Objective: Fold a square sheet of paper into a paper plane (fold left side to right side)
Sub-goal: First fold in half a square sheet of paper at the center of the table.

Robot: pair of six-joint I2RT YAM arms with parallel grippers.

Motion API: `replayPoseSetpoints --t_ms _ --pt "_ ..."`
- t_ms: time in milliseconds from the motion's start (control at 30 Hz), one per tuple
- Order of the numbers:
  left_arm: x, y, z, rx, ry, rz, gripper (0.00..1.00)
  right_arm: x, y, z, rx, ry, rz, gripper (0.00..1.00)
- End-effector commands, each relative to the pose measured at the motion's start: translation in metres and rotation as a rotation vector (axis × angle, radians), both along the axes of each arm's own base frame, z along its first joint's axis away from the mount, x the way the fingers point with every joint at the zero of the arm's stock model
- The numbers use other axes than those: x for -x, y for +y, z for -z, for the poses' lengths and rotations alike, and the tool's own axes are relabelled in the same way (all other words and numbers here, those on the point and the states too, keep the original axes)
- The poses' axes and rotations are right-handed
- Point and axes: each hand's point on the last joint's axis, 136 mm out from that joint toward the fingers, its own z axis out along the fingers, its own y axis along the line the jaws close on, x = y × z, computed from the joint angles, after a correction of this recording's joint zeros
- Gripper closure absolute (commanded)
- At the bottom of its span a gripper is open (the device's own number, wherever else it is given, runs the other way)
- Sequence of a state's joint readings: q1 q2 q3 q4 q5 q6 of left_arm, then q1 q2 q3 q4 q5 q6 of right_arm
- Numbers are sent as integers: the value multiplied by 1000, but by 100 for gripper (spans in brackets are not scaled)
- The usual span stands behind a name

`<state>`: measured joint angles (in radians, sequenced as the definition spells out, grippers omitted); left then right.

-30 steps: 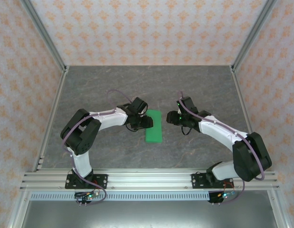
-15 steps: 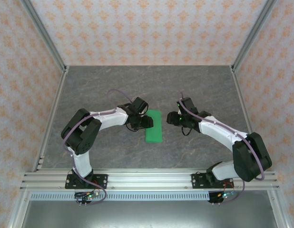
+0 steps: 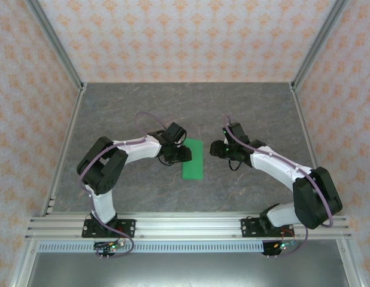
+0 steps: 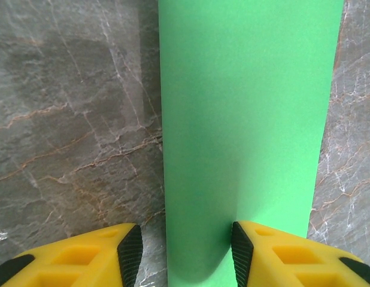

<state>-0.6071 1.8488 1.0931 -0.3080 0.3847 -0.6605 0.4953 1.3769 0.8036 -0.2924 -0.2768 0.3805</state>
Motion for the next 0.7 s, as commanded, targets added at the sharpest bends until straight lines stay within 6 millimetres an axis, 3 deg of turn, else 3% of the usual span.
replayPoseSetpoints --t_ms 0,667 --pt "8 2 22 -44 26 28 53 7 -5 2 21 3 2 49" --pt "9 1 24 -49 29 36 51 7 1 -1 -14 6 -3 49"
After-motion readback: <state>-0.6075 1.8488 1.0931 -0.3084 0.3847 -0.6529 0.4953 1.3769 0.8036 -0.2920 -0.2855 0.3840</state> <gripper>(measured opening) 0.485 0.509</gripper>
